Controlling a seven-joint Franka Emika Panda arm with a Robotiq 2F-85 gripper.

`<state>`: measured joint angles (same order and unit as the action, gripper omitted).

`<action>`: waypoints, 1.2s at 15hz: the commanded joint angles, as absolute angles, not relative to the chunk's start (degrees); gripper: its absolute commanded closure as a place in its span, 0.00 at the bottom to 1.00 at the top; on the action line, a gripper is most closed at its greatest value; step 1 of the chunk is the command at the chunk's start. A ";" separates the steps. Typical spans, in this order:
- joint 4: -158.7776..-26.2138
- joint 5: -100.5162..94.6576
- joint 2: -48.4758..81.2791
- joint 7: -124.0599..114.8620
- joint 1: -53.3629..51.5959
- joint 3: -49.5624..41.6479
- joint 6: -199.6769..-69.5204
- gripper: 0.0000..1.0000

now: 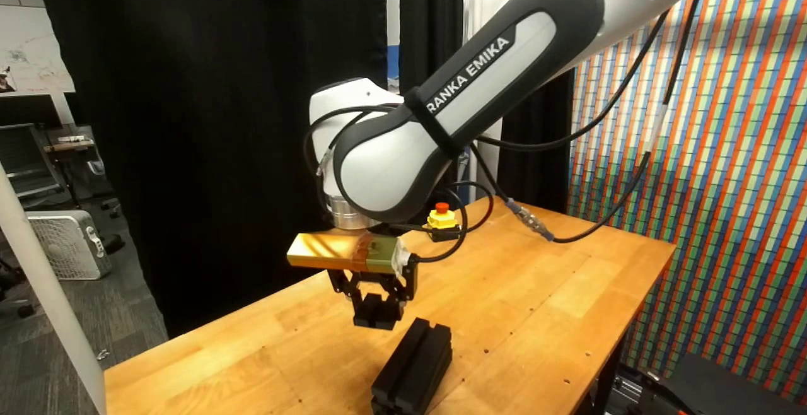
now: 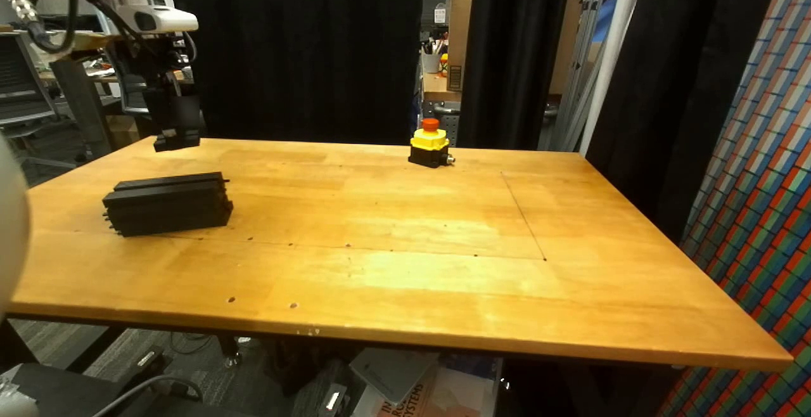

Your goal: Stack the black objects

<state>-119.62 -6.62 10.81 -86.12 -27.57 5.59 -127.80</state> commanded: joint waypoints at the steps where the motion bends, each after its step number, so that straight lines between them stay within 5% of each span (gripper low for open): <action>1: -128.52 -7.09 4.18 -91.87 -24.71 8.90 -132.04 0.55; 18: -138.66 -6.32 2.16 -99.00 -20.02 12.56 -143.27 0.55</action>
<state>-136.52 -6.58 4.51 -98.16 -21.24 11.25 -141.33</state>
